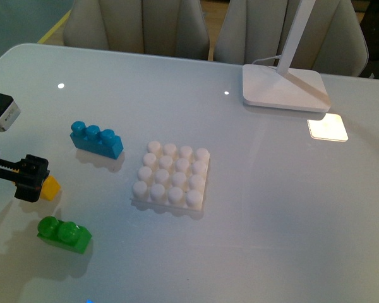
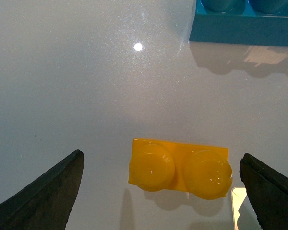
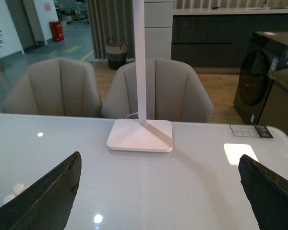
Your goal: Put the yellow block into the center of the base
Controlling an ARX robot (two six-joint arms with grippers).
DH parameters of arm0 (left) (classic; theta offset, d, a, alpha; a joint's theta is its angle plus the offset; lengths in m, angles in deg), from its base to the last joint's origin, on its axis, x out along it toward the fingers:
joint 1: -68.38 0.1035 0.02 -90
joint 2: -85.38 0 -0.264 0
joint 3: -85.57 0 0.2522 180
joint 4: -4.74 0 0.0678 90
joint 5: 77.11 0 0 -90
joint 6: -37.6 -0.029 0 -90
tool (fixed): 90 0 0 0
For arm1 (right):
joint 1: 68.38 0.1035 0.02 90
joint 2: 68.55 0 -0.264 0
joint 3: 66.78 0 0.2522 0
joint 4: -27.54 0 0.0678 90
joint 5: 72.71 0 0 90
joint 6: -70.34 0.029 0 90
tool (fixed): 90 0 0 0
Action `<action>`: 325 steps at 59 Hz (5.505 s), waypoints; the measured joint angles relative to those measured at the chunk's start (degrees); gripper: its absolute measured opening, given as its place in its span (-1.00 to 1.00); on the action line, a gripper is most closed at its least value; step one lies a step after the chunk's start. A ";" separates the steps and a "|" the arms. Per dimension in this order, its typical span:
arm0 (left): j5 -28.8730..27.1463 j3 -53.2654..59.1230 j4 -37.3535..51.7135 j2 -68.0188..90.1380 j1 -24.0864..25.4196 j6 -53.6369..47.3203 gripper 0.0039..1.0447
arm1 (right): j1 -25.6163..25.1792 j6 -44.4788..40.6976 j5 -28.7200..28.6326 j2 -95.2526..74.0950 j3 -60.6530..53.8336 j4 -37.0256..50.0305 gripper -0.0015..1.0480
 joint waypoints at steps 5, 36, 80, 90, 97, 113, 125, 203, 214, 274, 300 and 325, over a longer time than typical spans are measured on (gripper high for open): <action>0.20 -0.04 -0.09 0.26 0.17 -0.24 0.86 | 0.00 0.00 0.00 0.00 0.00 0.00 0.83; 0.59 -0.09 -0.04 1.95 -0.22 -1.53 0.86 | 0.00 0.00 0.00 0.00 0.00 0.00 0.83; -0.48 -3.58 -1.60 5.73 -0.57 -1.22 0.86 | 0.00 0.00 0.00 0.00 0.00 0.00 0.83; -0.68 -3.58 -1.60 5.81 -0.52 -1.25 0.86 | 0.00 0.00 0.00 0.00 0.00 0.00 0.83; -1.11 -3.61 -1.60 5.81 -0.52 -1.25 0.79 | 0.00 0.00 0.00 0.00 0.00 0.00 0.83; -1.42 -3.69 -1.57 5.81 -0.52 -1.05 0.20 | 0.00 0.00 0.00 0.00 0.00 0.00 0.83; -1.16 -2.49 -1.57 4.44 -0.98 -0.13 0.20 | 0.00 0.00 0.00 0.00 0.00 0.00 0.83; -4.79 -5.60 -10.58 -8.15 -32.87 23.32 0.20 | 0.00 0.00 0.00 0.00 0.00 0.00 0.83; -6.75 -8.50 -12.17 -5.97 -35.52 25.35 0.20 | 0.00 0.00 0.02 0.00 0.00 0.00 0.83; -18.16 -22.32 -19.39 4.42 -33.90 32.76 0.20 | 0.00 0.00 0.00 0.00 0.00 0.00 0.83; -19.67 -18.45 -20.02 4.20 -35.95 33.64 0.20 | 0.00 0.00 0.00 0.00 0.00 0.00 0.83; -19.28 -19.30 -20.02 3.89 -38.18 33.88 0.20 | 0.00 0.00 0.00 0.00 0.00 0.00 0.83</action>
